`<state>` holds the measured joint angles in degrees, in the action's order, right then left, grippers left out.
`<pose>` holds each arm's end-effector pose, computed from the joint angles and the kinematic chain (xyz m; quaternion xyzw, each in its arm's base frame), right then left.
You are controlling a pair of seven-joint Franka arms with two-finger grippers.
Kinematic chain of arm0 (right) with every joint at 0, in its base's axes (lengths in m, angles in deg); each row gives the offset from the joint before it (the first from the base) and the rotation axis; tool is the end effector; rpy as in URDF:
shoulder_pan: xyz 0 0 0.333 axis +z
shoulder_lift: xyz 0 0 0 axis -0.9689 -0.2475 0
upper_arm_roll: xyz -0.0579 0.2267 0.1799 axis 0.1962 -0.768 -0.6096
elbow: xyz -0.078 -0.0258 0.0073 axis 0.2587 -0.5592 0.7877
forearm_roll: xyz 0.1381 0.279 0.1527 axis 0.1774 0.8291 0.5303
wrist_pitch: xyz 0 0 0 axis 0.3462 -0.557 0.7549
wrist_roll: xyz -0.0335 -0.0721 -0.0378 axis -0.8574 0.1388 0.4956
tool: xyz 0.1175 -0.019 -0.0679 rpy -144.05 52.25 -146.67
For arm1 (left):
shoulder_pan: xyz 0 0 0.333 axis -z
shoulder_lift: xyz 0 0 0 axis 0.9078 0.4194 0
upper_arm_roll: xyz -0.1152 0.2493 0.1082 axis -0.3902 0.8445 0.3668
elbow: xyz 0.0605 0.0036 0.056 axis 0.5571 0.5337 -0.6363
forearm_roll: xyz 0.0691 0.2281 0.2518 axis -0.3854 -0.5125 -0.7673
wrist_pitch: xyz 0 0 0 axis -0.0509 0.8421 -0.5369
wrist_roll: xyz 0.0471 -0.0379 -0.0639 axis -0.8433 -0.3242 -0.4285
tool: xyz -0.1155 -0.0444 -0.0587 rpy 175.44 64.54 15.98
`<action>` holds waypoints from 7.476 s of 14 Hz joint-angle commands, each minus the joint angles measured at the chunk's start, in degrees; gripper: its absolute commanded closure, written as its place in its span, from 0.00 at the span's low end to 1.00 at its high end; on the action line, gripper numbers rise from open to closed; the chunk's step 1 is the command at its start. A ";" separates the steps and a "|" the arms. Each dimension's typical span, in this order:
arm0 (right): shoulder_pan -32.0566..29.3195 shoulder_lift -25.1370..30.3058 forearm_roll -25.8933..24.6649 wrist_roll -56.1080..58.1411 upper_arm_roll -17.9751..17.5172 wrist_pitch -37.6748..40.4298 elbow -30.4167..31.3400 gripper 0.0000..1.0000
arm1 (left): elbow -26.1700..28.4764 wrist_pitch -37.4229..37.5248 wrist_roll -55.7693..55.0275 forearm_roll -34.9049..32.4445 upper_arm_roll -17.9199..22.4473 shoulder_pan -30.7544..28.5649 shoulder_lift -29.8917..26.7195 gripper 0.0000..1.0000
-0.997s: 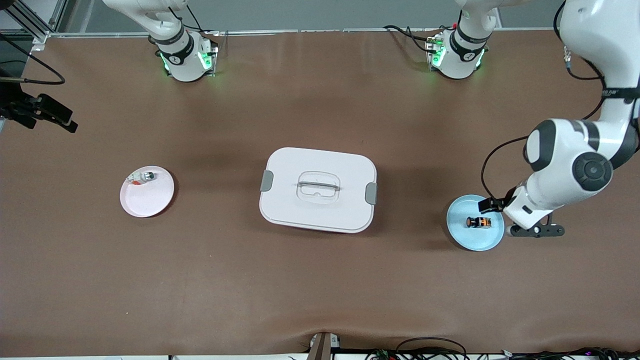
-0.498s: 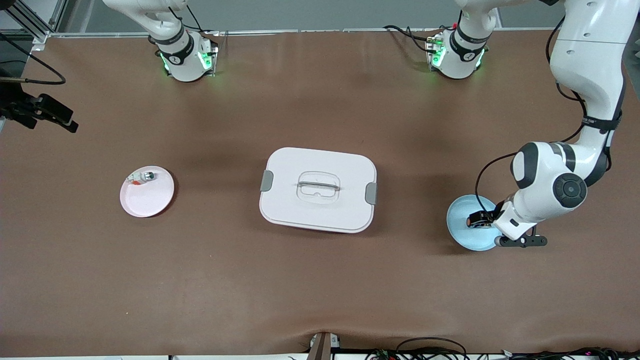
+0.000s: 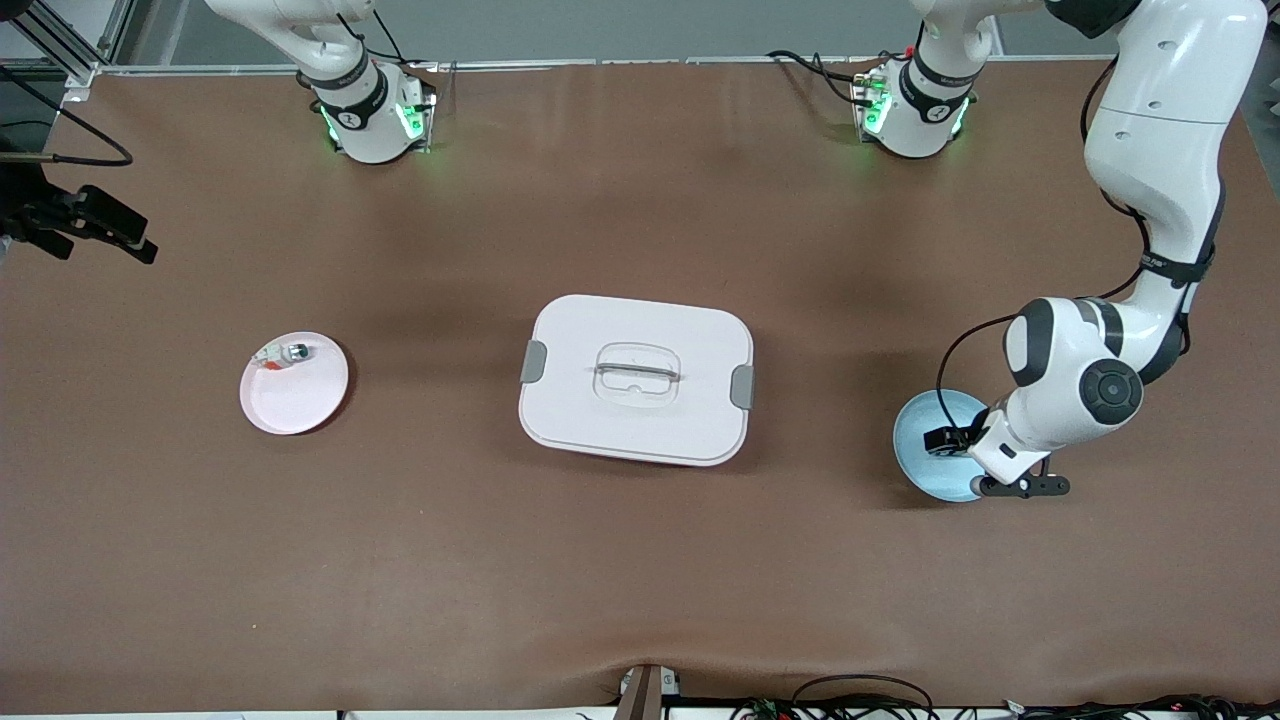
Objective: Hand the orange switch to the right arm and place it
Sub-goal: 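Grasp the orange push-button switch with the left gripper and lift it, then carry the switch over the white box while the right gripper reaches toward it, then close the right gripper on the switch held by the left gripper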
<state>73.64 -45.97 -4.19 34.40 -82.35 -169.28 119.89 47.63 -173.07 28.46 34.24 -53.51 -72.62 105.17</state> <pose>0.4773 -0.0248 0.5763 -0.9990 0.0417 -0.0107 0.0112 0.6067 -0.0235 0.1813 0.9998 0.0024 -0.0110 0.0184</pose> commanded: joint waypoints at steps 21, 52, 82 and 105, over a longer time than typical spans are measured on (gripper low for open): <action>-0.08 1.44 0.59 1.00 -0.24 -0.75 1.38 0.00 | 0.85 14.12 -3.39 -1.25 -5.10 -0.23 -12.25 1.00; 0.18 -11.83 22.11 1.35 -0.76 -9.43 4.62 0.00 | -28.33 -9.85 -108.42 12.30 -23.83 28.86 4.88 1.00; 25.59 -8.75 61.85 21.74 -0.85 -41.71 24.58 0.00 | -28.42 -8.45 -112.74 12.48 -23.74 30.36 5.58 1.00; 27.96 -13.41 64.57 24.91 -0.85 -44.26 22.38 0.00 | -30.00 -8.54 -112.48 12.39 -23.65 30.45 5.58 1.00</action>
<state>100.31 -57.39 58.78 57.75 -83.62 -212.42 142.75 20.48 -181.96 -84.07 45.66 -76.74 -42.85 110.27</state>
